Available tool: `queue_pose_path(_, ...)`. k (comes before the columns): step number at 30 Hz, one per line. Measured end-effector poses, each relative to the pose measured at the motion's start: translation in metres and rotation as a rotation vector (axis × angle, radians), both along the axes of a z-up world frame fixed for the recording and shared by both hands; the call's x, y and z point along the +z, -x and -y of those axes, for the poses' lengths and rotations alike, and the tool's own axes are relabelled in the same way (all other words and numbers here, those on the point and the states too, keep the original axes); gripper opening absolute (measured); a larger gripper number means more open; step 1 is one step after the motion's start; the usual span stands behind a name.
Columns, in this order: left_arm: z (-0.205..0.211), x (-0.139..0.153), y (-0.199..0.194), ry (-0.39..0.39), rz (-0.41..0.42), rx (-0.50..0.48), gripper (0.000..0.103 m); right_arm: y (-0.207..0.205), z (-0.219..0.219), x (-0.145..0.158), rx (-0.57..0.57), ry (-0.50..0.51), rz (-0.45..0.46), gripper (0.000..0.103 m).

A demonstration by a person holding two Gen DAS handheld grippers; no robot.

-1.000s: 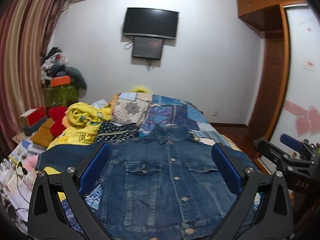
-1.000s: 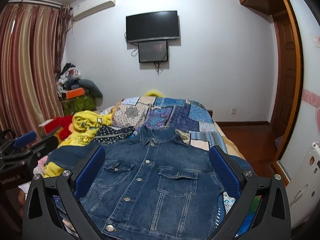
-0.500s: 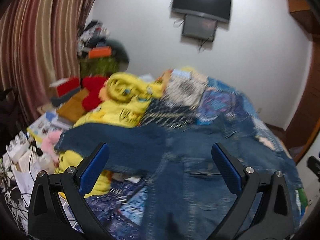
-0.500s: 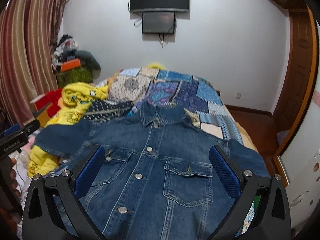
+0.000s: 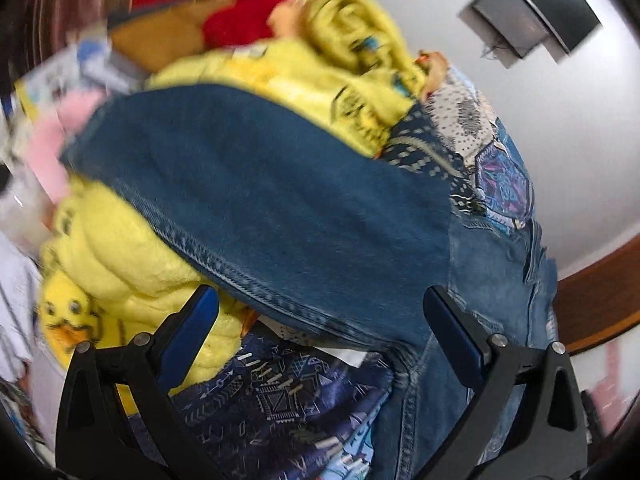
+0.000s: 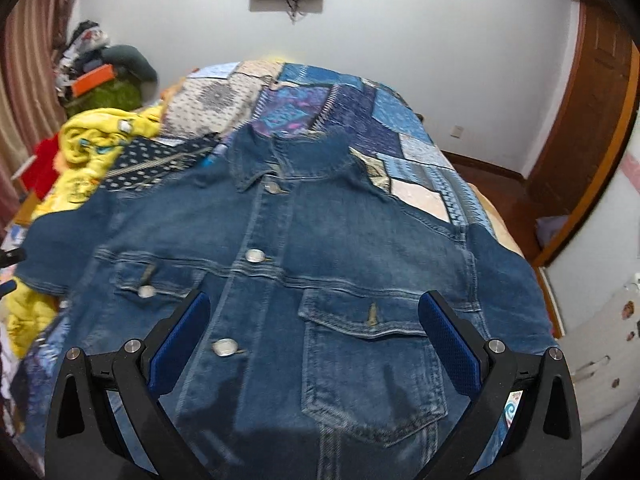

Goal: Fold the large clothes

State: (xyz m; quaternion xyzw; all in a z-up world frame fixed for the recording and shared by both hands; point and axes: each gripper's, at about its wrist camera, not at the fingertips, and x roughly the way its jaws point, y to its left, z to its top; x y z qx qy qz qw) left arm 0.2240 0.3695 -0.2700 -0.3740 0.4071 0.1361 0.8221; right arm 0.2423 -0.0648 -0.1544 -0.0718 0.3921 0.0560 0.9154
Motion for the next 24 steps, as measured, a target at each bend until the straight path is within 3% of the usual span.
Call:
queue_pose_path(5,-0.027,-0.040,-0.004,0.168,-0.040,0.040,0.100,-0.014,0.003,-0.008,-0.017,-0.013,-0.051,0.103)
queue_pose_path(12,-0.052,-0.065,-0.011,0.255,-0.051,0.098,0.074,-0.023,0.004,-0.012,-0.028,-0.043,-0.078,0.103)
queue_pose_path(17,-0.052,-0.049,-0.014,0.173,-0.049,0.086,0.049,-0.021,0.004,-0.011,-0.027,-0.041,-0.083,0.103)
queue_pose_path(19,-0.049,-0.037,-0.015,0.105,-0.057,0.075,0.031,-0.020,0.004,-0.009,-0.015,-0.046,-0.087,0.103)
queue_pose_path(24,-0.039,0.004,-0.021,-0.052,-0.053,0.051,0.017,-0.012,0.005,0.001,0.014,-0.078,-0.081,0.103)
